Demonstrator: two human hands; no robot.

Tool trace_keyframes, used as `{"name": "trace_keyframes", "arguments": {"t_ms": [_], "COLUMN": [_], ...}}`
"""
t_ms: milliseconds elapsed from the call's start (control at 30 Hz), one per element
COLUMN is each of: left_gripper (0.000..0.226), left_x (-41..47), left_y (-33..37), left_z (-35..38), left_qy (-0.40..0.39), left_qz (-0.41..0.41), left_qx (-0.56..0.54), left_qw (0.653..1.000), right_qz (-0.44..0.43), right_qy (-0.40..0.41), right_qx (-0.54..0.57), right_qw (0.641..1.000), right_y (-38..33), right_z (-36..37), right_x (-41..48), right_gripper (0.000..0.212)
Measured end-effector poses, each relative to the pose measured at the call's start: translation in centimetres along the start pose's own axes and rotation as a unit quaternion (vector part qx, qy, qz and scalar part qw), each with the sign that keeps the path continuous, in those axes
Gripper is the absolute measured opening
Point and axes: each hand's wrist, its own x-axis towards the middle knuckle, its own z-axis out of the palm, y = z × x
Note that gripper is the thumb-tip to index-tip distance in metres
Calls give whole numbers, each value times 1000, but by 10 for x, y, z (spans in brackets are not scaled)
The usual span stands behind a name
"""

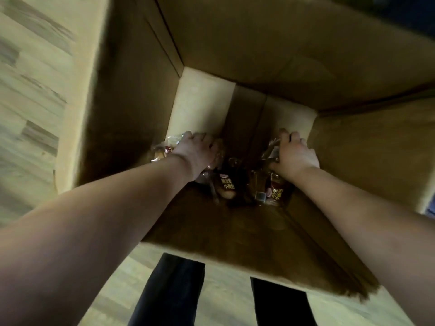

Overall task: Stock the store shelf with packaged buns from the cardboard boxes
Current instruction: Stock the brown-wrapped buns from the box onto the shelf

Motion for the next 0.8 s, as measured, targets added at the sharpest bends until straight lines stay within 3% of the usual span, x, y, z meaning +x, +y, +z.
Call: {"name": "trace_keyframes", "arguments": {"t_ms": [167, 300, 433, 633, 800], "left_gripper": [102, 109, 99, 77, 80], "left_x": [-45, -99, -168, -258, -345], "left_y": [-25, -40, -52, -66, -92], "left_z": [-66, -122, -171, -209, -264], "left_qy": [48, 119, 190, 224, 346], "left_qz": [-79, -108, -136, -203, -224], "left_qx": [-106, -112, -122, -169, -113], "left_qw": [990, 981, 965, 938, 904], "right_qz": [-38, -75, -80, -135, -167], "right_qy": [28, 82, 140, 219, 316], "right_qx": [28, 45, 90, 110, 86], "right_qw": [998, 993, 983, 960, 930], "right_y": [-19, -40, -64, -102, -118], "right_z": [-66, -134, -204, -280, -362], "right_x": [-44, -91, -148, -227, -299], "right_gripper": [70, 73, 78, 77, 75]}}
